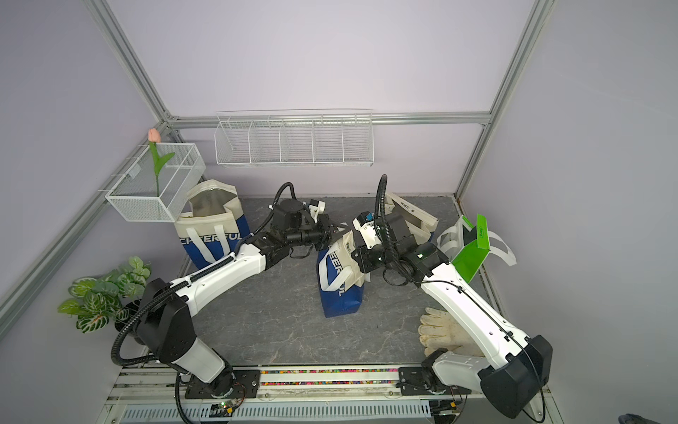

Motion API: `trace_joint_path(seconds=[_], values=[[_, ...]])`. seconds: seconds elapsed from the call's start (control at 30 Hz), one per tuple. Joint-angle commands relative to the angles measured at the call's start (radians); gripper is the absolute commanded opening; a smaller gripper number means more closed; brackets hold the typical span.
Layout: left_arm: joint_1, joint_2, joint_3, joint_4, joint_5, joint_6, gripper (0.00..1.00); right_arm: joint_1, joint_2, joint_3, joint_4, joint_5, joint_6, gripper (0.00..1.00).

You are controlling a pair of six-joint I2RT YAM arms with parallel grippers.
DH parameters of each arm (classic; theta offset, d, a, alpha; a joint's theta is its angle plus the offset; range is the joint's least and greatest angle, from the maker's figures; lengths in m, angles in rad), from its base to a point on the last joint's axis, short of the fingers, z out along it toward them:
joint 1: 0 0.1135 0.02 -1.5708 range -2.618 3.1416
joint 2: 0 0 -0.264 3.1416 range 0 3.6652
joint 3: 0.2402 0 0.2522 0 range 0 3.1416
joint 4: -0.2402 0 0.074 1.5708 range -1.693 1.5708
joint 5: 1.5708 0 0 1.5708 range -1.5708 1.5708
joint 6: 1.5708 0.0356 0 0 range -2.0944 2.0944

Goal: Open the takeout bag
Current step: Open the takeout bag at the center of the board.

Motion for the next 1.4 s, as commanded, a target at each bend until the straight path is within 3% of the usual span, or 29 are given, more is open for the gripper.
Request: trace_joint_path(seconds=[0.0,0.17,0.23,0.33,0.6,0.83,0.97,1.1,1.37], values=[[0.025,-0.091,-0.014,-0.117,-0.093,-0.021,0.00,-0.006,-0.007,0.047,-0.027,0.142,-0.034,0.30],[0.045,-0.223,-0.070,-0.211,-0.245,-0.060,0.00,0.056,0.015,0.074,-0.025,0.277,-0.088,0.53],[0.042,-0.256,-0.076,-0.256,-0.293,-0.068,0.00,0.138,0.017,0.069,0.004,0.371,-0.129,0.81],[0.042,-0.283,-0.083,-0.303,-0.332,-0.090,0.00,0.256,0.003,0.025,0.108,0.516,-0.179,0.99],[0.039,-0.283,-0.096,-0.331,-0.341,-0.150,0.00,0.404,0.098,0.035,0.291,0.765,-0.273,0.90],[0.039,-0.283,-0.107,-0.286,-0.332,-0.187,0.00,0.439,0.193,0.061,0.368,0.792,-0.320,0.92],[0.039,-0.296,-0.101,-0.292,-0.337,-0.182,0.00,0.434,0.240,0.087,0.362,0.911,-0.325,0.97],[0.042,-0.321,-0.095,-0.283,-0.317,-0.206,0.00,0.396,0.256,0.062,0.342,0.918,-0.312,0.98],[0.095,-0.407,-0.013,-0.375,-0.352,-0.235,0.00,0.292,0.243,-0.068,0.352,0.814,-0.273,0.98]])
